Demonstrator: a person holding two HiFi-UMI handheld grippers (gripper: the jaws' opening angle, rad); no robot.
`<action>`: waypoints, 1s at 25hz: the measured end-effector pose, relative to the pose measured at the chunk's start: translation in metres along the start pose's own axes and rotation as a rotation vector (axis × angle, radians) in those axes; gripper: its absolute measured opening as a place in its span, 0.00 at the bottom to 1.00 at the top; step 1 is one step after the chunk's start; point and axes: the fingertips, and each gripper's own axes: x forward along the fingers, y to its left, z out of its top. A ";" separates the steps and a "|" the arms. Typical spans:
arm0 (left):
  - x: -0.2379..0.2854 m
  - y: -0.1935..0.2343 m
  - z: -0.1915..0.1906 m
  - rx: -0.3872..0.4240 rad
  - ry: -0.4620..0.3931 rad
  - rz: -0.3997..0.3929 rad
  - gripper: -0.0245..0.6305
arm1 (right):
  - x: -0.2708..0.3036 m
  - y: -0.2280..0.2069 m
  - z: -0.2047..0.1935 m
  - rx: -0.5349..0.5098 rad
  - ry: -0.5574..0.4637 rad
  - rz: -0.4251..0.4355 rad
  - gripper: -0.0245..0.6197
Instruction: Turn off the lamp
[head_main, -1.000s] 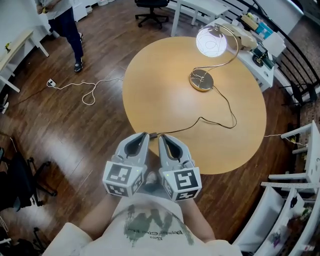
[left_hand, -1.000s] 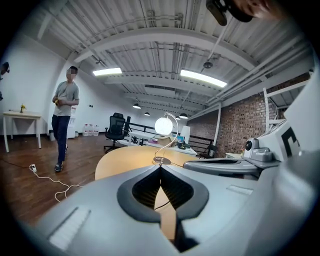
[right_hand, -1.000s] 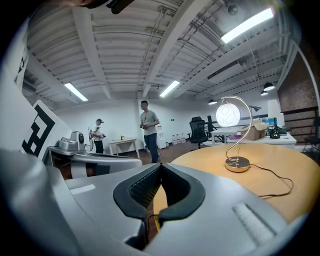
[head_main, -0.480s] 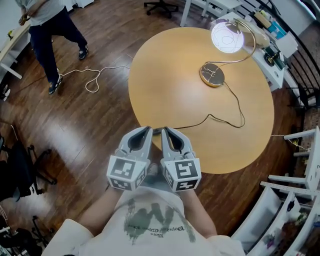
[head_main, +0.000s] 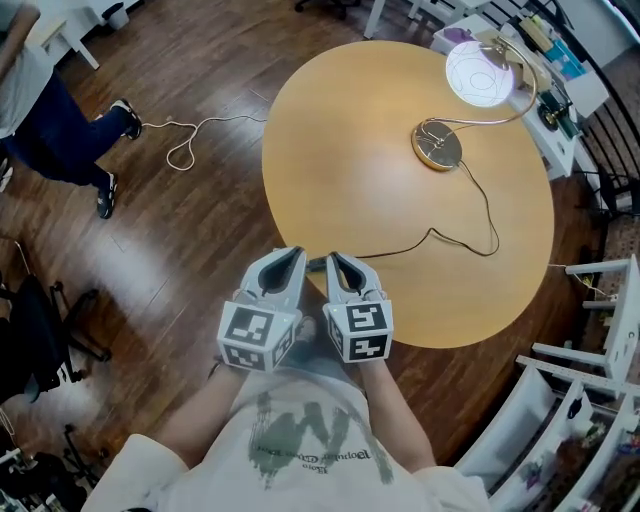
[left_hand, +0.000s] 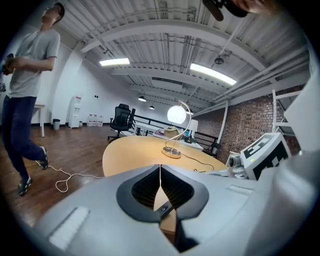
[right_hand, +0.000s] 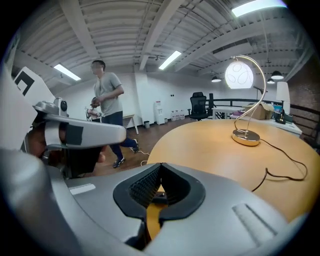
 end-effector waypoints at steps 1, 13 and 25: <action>0.001 0.003 -0.001 -0.004 0.005 -0.001 0.04 | 0.005 0.000 -0.005 0.001 0.019 -0.001 0.04; -0.002 0.025 -0.005 -0.012 0.027 -0.022 0.04 | 0.040 -0.009 -0.047 -0.016 0.162 -0.067 0.10; -0.001 0.030 -0.006 -0.004 0.033 -0.019 0.04 | 0.042 -0.013 -0.062 -0.023 0.151 -0.116 0.04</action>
